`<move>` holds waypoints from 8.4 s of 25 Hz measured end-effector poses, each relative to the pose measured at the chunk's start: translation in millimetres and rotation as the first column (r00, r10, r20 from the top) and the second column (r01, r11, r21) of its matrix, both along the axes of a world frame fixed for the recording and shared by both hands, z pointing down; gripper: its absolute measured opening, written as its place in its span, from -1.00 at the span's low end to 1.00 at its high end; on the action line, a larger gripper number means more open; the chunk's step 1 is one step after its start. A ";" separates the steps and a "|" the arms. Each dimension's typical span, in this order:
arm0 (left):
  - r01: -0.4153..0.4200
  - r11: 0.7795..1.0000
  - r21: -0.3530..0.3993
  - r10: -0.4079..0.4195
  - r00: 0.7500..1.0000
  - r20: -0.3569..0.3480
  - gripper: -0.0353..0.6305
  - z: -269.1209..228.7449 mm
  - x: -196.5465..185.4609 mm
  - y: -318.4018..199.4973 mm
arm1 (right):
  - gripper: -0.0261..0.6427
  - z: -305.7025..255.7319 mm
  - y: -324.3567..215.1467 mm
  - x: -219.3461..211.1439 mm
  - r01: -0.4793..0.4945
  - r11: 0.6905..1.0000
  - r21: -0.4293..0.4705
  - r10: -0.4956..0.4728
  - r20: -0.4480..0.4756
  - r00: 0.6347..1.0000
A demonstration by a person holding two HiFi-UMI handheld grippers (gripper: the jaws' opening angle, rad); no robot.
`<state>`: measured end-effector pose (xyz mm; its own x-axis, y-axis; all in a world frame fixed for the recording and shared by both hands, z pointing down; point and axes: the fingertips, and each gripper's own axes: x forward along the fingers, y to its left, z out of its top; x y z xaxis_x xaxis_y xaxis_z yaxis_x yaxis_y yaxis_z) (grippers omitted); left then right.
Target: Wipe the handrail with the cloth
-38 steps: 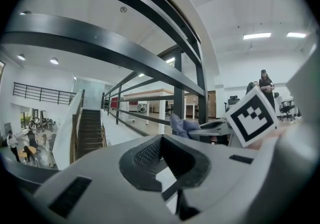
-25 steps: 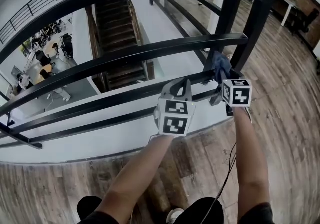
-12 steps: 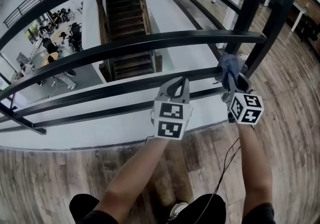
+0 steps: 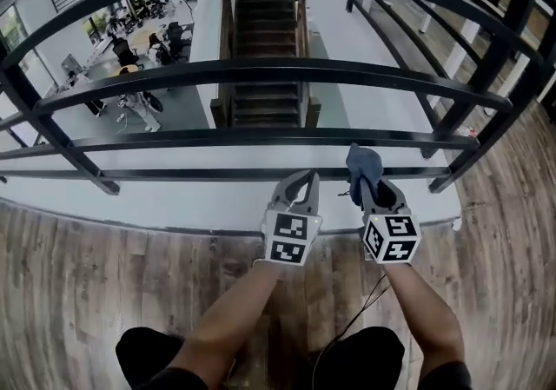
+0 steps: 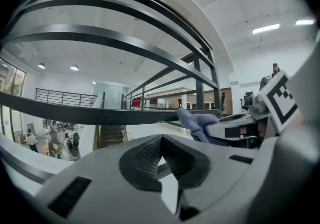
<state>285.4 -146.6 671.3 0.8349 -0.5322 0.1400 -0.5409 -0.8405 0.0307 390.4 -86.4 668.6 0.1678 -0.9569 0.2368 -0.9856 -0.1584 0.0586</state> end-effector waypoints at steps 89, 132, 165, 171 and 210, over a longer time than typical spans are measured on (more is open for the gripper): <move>0.241 0.959 -0.151 -0.227 0.968 0.103 -0.89 55.8 -244.2 -175.2 | -0.68 121.6 -197.0 -232.3 0.054 0.951 -0.304 -0.034 0.072 0.997; -0.156 0.968 -0.198 0.190 0.968 0.162 -0.89 93.8 277.6 42.4 | -0.68 121.7 46.8 330.5 -0.352 0.882 -0.314 0.377 0.020 0.926; -0.071 0.977 -0.201 0.100 0.986 0.135 -0.89 26.0 55.8 -17.8 | -0.68 27.9 44.5 143.2 -0.381 0.898 -0.220 0.401 0.049 0.915; -0.029 0.973 -0.229 0.048 0.996 0.078 -0.89 -52.0 -30.8 -41.8 | -0.68 -61.3 21.8 15.8 -0.311 0.925 -0.217 0.328 0.046 0.943; 0.128 0.992 -0.011 -0.128 0.987 -0.101 -0.89 -750.4 -326.8 117.6 | -0.69 -721.8 137.3 -273.9 0.018 0.998 0.065 -0.014 -0.061 0.998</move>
<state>-41.4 -29.0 -79.0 0.7701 -0.6350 0.0607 -0.6378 -0.7644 0.0949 116.5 50.9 -53.2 0.1647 -0.9728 0.1631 -0.9830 -0.1483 0.1081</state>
